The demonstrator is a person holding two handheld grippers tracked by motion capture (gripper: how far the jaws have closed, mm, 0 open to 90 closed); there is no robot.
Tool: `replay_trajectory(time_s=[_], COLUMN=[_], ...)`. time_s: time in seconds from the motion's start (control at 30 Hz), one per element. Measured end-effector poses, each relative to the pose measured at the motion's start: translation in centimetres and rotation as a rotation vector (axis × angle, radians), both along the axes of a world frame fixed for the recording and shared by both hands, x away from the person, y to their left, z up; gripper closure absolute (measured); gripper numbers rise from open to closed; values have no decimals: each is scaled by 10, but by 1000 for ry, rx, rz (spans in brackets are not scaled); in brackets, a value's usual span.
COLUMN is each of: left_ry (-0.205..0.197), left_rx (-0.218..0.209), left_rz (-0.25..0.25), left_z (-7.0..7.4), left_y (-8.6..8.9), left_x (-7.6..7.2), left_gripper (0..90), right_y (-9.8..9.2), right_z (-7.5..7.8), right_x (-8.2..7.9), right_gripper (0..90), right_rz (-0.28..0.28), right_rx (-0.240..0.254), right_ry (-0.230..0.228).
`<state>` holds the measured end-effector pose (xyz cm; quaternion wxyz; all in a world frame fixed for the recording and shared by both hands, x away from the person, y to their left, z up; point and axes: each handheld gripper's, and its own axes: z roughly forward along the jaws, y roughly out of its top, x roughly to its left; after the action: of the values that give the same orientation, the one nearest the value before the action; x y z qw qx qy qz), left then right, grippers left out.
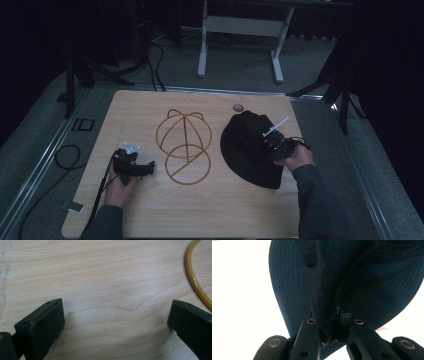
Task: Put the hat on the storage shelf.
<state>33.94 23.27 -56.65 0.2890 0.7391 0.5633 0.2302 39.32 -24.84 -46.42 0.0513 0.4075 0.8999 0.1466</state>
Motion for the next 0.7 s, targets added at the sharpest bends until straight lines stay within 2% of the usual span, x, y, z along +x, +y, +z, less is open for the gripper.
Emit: replay_trajectory(time_s=[0.7], left_ry=[1], left_rx=[0], left_rz=[-2], left_z=[0], left_y=[-1], left_x=[0], left_gripper=[13], right_y=[3], right_z=[46], right_x=[-1], right_gripper=[870], right_rz=[66], right_rx=[3], right_ry=[-87])
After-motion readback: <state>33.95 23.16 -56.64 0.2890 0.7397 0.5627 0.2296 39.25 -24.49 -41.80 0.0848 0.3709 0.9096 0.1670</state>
